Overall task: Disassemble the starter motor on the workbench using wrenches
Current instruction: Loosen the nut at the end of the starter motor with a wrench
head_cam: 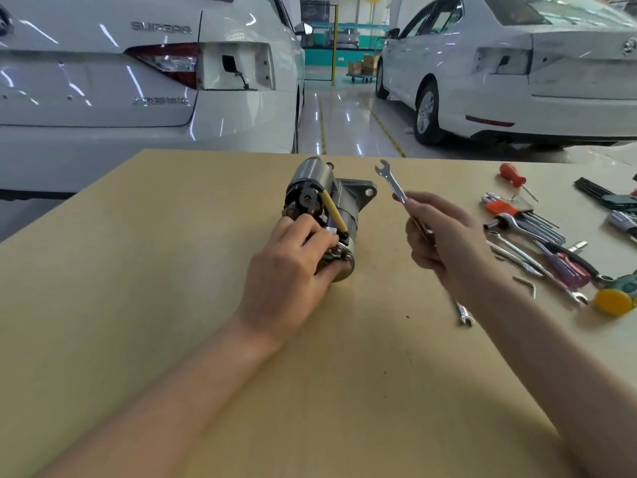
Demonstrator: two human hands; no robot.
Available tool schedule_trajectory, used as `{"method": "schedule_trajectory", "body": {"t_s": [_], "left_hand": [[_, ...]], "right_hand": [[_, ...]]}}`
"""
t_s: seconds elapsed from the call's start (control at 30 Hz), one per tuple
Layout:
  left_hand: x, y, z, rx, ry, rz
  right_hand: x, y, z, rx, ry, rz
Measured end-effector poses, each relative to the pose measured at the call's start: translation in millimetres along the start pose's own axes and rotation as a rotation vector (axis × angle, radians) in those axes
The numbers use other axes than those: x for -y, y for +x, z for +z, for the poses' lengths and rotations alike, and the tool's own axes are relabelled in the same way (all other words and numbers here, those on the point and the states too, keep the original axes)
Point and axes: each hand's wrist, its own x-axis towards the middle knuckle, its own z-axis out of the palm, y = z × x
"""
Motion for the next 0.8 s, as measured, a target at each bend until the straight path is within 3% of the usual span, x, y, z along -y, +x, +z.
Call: {"method": "schedule_trajectory", "body": {"t_s": [0.1, 0.2, 0.27, 0.3, 0.4, 0.5, 0.67, 0.8], "left_hand": [[-0.2, 2.5, -6.6, -0.013, 0.045, 0.016], [-4.7, 20.2, -21.1, -0.157, 0.066, 0.109], [-5.0, 55.4, -28.1, -0.162, 0.098, 0.007], [0.0, 79.4, -28.4, -0.039, 0.160, -0.138], [13.1, 144.6, -19.0, 0.581, 0.276, -0.551], [18.8, 164.7, -0.8, 0.935, 0.115, -0.686], [35.8, 154.7, 13.6, 0.837, -0.155, -0.725], [45.8, 146.2, 8.8, 0.748, -0.220, -0.720]], "right_hand": [[-12.8, -3.0, 9.4, -0.080, -0.006, 0.055], [-17.2, -1.4, 12.2, -0.167, -0.010, 0.030], [-16.2, 0.4, 11.7, -0.195, 0.004, 0.015], [-16.5, 0.3, 11.9, -0.199, -0.007, 0.017], [-21.6, -2.9, 16.0, -0.181, -0.102, 0.013], [-30.9, -8.5, 27.2, -0.081, -0.216, 0.027], [-44.7, -20.5, 55.0, 0.048, -0.481, -0.053], [-53.9, -16.3, 67.9, -0.060, -0.617, -0.138]]}}
